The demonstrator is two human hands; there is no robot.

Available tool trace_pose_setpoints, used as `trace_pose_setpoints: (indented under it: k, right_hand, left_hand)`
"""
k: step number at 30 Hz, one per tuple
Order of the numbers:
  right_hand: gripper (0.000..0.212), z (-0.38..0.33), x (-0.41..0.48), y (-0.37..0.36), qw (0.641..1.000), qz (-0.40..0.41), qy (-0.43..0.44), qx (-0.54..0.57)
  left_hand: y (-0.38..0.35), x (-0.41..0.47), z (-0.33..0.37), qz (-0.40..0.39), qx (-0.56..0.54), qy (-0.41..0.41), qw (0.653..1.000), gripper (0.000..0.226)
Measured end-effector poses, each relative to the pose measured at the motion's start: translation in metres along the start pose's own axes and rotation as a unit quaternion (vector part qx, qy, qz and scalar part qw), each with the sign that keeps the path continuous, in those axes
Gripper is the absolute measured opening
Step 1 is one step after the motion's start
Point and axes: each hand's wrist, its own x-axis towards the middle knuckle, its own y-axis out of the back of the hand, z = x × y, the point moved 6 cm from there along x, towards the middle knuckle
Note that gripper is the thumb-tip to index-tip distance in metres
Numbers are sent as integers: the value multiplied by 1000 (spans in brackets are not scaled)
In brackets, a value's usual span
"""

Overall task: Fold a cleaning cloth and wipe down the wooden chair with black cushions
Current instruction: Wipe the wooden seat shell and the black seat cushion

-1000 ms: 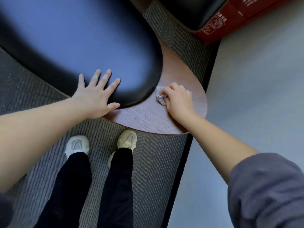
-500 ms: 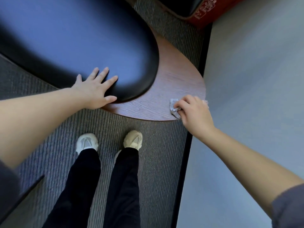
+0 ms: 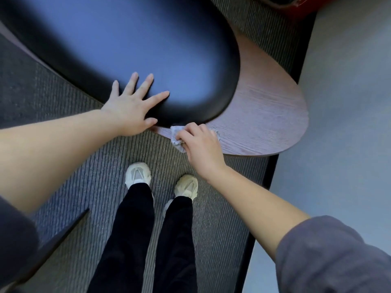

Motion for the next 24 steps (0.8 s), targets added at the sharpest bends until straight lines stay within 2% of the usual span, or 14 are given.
trace_pose_setpoints:
  k: [4,9,15,20,24]
  right_hand:
    - [19,27,-16,20,999,-20,16,-25]
    - [19,98,-28,73,994,23,-68,-85]
    - [20,178,21,106,979,24,-156,-126]
    - [20,224,96,107,982,9,-158,-99]
    - [21,249,164,96,989,-1,-147,-10]
  left_hand:
    - [5,0,4,-22,-18,16,999,72]
    - [12,1,15,-69,-39,50,996,71]
    - [42,26,36,-104,-46,55,992,71]
    - [66,72,61,-106,-117,72,985,69]
    - [80,116,72,-94,-145,124,977,79]
